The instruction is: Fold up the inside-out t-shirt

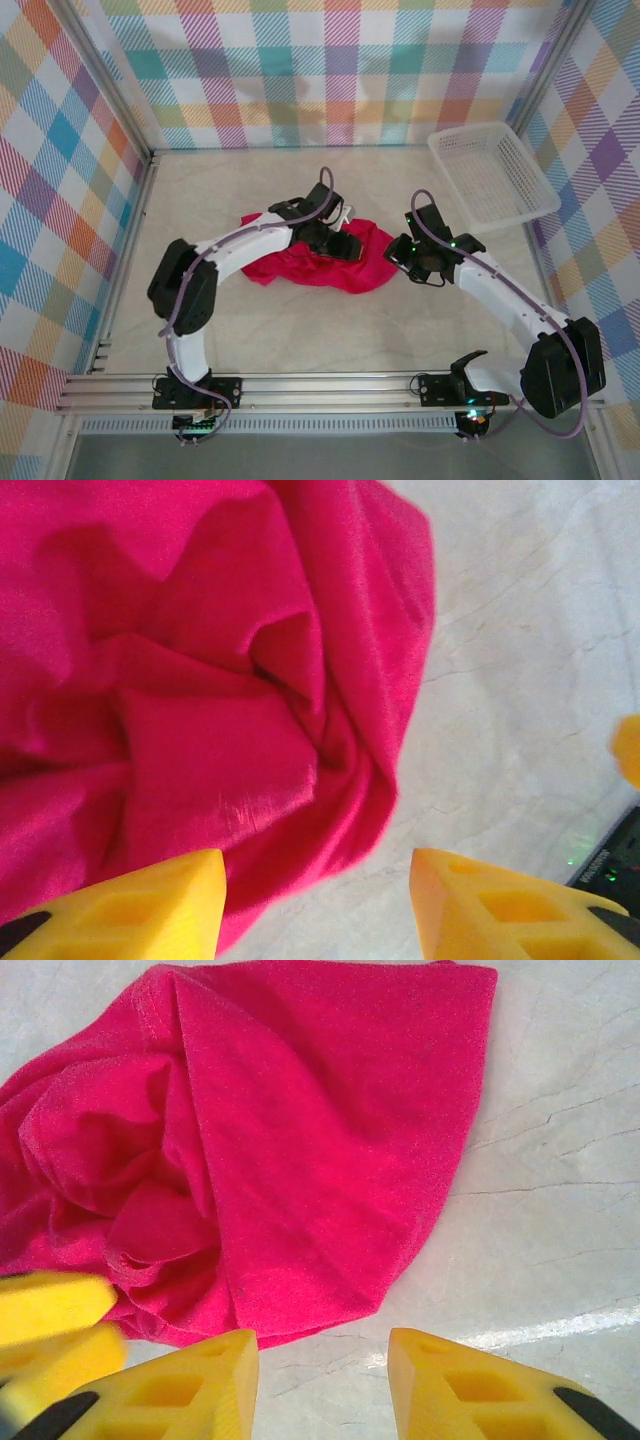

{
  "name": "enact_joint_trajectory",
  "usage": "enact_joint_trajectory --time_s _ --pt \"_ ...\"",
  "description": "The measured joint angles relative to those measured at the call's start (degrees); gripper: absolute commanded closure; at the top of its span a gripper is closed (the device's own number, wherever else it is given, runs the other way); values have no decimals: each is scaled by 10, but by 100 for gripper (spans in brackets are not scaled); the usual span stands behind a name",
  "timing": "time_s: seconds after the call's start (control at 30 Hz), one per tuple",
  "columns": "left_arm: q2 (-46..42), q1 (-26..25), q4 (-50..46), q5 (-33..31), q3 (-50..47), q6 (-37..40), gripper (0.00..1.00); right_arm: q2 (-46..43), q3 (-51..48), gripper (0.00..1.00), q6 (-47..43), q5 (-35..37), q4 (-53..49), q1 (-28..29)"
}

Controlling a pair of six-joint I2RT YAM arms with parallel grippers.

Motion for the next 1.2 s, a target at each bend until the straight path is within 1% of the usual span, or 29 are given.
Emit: enact_joint_trajectory --time_s 0.03,0.07,0.1,0.17,0.2,0.33,0.4,0.6,0.7,0.87,0.9,0.93,1.03,1.07,1.1,1.2 --pt "17 0 -3 0 9 0 59 0 0 58 0 -2 0 0" --pt "30 0 -7 0 17 0 68 0 0 58 0 -3 0 0" --pt "42 0 -10 0 23 0 80 1 2 58 0 -5 -1 0" --pt "58 0 -21 -5 31 1 97 10 15 57 -1 -10 -4 -1" --pt "60 0 -26 -7 32 1 100 22 27 57 -2 -14 -5 -1" --pt "51 0 -42 -26 30 2 100 80 80 59 -5 -33 4 -3" --pt "27 -1 -48 -42 17 2 100 110 102 60 -4 -47 14 -3" --pt "-107 -1 -61 -83 -30 0 100 222 194 60 -5 -71 21 11" --pt "-154 -1 -62 -95 -44 -3 100 274 239 58 -5 -70 19 19" --pt "-170 -1 -62 -103 -75 -7 100 324 251 57 -5 -64 8 23" --pt "-170 -1 -62 -104 -87 -9 100 333 251 58 -5 -63 5 23" --pt "-170 -1 -63 -104 -97 -11 100 340 252 62 -5 -61 4 23" --pt "-174 -1 -57 -104 -136 -22 100 361 258 90 -5 -58 -1 23" --pt "-177 -1 -54 -103 -149 -26 100 368 264 96 -6 -56 -4 23" --pt "-182 -1 -50 -103 -162 -30 100 373 272 100 -7 -56 -9 23" --pt "-199 -1 -42 -104 -193 -39 100 375 301 100 -18 -54 -30 23"
